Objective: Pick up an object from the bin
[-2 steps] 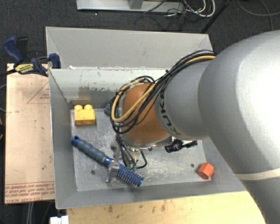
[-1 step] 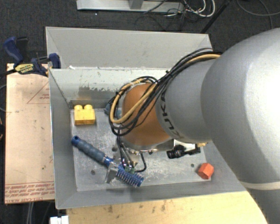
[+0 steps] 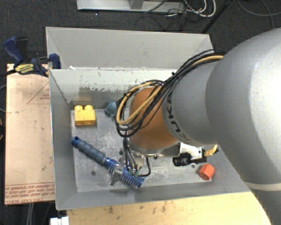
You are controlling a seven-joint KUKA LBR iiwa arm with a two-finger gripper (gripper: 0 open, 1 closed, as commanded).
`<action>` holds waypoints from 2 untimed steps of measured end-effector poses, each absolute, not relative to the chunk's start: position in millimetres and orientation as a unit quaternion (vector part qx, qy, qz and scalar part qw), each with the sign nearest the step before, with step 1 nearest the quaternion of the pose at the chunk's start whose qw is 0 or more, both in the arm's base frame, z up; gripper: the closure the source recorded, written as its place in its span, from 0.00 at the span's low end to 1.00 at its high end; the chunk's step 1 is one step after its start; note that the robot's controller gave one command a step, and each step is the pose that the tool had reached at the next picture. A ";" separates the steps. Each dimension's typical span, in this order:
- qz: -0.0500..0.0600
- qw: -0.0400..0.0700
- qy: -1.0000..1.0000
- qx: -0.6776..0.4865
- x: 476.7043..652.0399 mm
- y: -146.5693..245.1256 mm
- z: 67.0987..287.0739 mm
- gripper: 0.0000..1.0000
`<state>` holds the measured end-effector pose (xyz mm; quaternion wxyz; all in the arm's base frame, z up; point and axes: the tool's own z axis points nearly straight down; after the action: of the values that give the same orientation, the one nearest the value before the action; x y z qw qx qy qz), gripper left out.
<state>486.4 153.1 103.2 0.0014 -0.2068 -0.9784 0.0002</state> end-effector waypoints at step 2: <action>-0.002 -0.002 -0.970 -0.242 484.2 154.1 76.2 0.00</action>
Offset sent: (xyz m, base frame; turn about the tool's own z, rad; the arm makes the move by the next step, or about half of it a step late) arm -0.0076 -0.0016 -0.0332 0.0738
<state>484.2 154.1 76.2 -0.0019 -0.2417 -0.9704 -0.0022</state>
